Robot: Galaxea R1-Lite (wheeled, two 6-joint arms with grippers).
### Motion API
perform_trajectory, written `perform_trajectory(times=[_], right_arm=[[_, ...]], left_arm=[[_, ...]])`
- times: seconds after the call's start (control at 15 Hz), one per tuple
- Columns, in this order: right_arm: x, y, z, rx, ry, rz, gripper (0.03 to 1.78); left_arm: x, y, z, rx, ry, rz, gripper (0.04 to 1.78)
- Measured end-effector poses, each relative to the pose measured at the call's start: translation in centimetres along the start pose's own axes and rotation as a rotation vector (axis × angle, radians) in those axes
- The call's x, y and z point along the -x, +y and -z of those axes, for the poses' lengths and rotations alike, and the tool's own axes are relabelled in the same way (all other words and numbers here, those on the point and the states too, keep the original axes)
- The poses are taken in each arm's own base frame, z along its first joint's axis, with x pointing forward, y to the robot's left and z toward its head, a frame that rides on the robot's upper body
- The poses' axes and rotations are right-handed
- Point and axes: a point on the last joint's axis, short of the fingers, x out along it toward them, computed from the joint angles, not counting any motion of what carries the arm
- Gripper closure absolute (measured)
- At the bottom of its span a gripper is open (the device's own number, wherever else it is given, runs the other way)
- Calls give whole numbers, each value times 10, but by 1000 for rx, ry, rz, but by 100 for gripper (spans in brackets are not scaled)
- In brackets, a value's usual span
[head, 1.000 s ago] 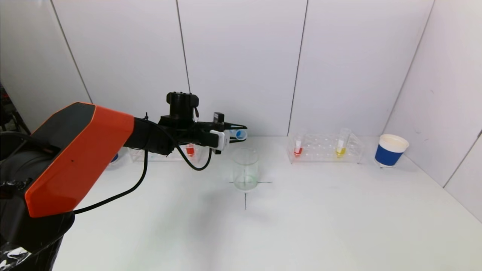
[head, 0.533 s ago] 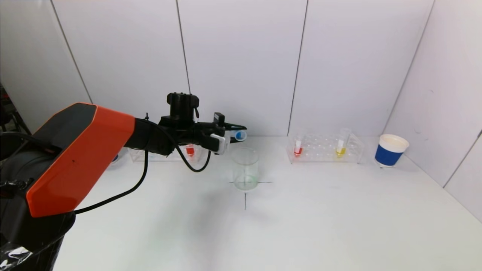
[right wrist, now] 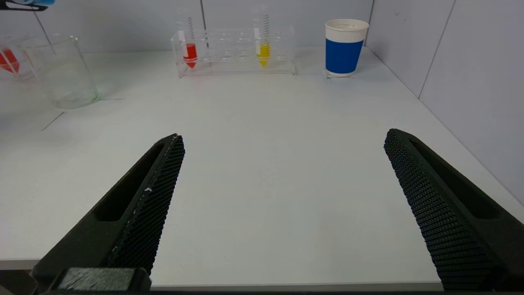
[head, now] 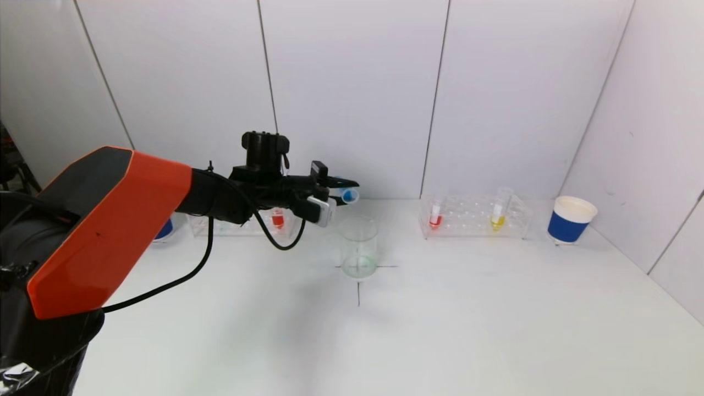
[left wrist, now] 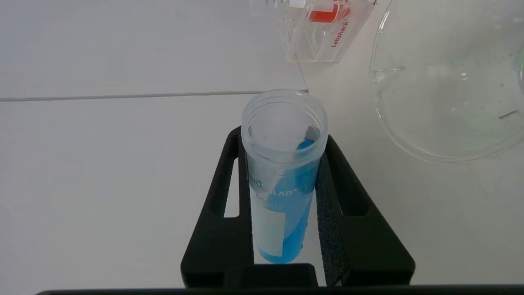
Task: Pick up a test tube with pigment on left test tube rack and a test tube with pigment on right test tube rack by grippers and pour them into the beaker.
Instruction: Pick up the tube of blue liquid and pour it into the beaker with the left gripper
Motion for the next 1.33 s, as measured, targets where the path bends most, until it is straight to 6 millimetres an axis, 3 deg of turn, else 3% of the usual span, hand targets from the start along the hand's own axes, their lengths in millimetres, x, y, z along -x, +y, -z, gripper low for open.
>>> perform_trajectory(times=[1.33], right_arm=[[0, 0, 0, 0, 0, 0, 4]], left_arm=[[-1, 6, -11, -89, 96, 107, 136]])
